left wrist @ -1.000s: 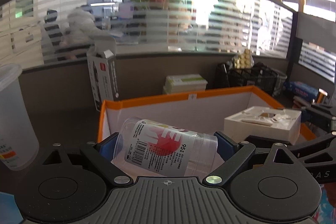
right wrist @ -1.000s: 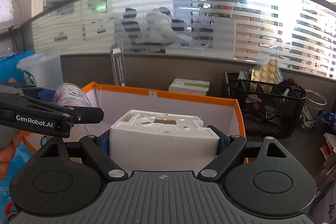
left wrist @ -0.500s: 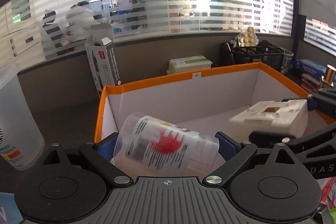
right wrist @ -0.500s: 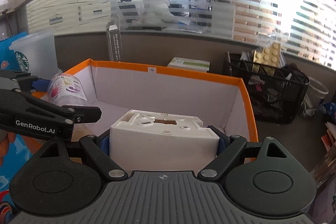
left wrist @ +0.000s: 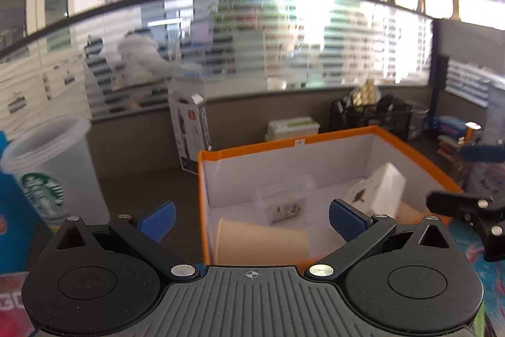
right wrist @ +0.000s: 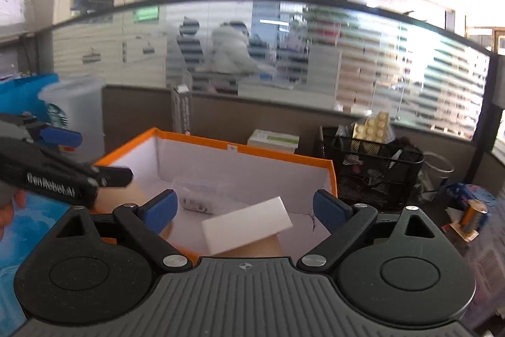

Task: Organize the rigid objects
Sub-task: 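Grasp the black pouch with the right gripper while the left grasps the tape roll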

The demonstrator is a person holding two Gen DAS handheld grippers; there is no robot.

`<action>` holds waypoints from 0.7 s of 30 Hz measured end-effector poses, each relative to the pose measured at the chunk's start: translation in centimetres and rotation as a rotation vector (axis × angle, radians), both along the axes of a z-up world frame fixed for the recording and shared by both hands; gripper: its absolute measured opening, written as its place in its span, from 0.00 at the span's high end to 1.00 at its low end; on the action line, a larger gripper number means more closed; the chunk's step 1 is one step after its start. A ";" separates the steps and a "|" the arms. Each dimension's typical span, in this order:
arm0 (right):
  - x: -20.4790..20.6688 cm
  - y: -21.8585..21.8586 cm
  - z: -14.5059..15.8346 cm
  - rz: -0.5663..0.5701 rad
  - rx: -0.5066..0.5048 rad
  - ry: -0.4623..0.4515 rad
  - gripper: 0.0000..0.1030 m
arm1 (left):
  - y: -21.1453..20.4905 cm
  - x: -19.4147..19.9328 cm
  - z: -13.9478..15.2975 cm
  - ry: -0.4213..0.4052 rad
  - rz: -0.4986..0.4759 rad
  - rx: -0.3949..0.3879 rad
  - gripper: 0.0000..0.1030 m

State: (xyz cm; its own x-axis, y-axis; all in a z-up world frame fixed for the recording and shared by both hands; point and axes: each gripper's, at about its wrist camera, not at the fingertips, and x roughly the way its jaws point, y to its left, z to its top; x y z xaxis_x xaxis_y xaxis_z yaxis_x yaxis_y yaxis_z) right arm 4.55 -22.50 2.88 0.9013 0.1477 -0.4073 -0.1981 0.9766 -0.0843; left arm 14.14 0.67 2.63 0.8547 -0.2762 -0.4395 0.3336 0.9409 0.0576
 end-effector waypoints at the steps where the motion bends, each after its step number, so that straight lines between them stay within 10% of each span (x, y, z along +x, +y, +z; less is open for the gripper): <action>1: -1.3 0.0 -0.4 0.001 0.001 -0.003 0.07 | 0.7 -1.0 -0.2 -0.013 -0.007 -0.011 0.00; 16: -8.0 1.3 -9.4 -0.088 0.022 0.161 0.08 | 4.0 -9.5 -7.2 0.051 -0.028 -0.058 0.00; 21: -7.8 1.2 -10.6 -0.062 0.049 0.212 0.46 | 3.8 -10.3 -8.5 0.072 -0.034 -0.030 0.00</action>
